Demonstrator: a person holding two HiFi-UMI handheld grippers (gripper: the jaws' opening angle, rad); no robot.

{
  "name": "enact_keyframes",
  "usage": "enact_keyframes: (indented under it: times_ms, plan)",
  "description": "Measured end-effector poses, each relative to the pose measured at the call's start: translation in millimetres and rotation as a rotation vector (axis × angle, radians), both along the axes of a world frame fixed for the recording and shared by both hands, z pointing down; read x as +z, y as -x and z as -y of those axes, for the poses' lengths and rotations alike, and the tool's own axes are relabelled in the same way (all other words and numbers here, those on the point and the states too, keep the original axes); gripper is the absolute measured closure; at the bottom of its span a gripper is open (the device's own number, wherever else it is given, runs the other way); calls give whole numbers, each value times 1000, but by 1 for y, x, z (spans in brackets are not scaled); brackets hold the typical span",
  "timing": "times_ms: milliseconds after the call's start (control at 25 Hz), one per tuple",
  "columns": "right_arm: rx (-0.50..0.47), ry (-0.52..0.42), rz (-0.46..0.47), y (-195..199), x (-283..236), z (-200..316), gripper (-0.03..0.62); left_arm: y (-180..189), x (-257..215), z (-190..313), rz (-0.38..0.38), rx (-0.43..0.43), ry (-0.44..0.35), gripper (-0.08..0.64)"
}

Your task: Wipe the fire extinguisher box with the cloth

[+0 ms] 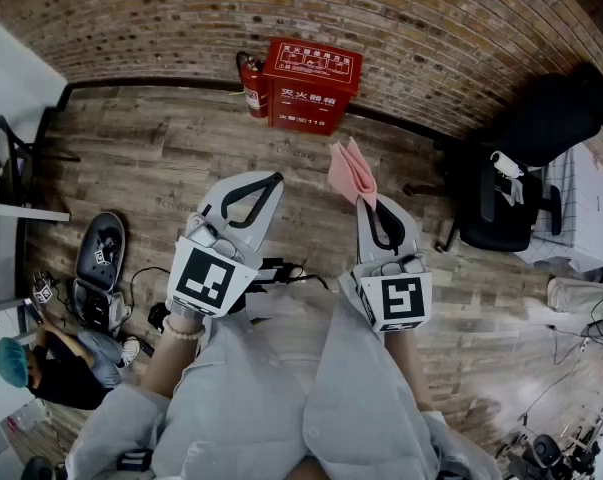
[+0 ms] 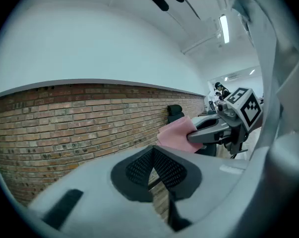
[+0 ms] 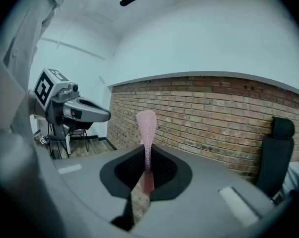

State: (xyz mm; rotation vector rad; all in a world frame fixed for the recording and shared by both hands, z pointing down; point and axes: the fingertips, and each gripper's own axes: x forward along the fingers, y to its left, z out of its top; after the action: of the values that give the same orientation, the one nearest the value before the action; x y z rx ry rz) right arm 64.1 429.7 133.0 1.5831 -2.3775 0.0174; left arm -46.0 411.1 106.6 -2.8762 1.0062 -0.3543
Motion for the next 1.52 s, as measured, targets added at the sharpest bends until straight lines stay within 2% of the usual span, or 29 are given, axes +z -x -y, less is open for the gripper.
enact_keyframes:
  times_ms: [600,760,1120,1320,1520]
  plan:
    - [-9,10,-4,0,2,3,571,-2,4,2,-1,0,11,563]
    - [-8,4,19,-5,2,1,571,-5,4,0,-3,-9,9,564]
    - [-25,15,49,-34,6,-6,571,-19,1,-10,13,-77,-1,563]
    - [-82,24,30,-34,16,-8,571,-17,7,-17,14,-139,11,563]
    - [-120,51,13,-34,34,-2,571,-20,17,-17,19,-163,11,565]
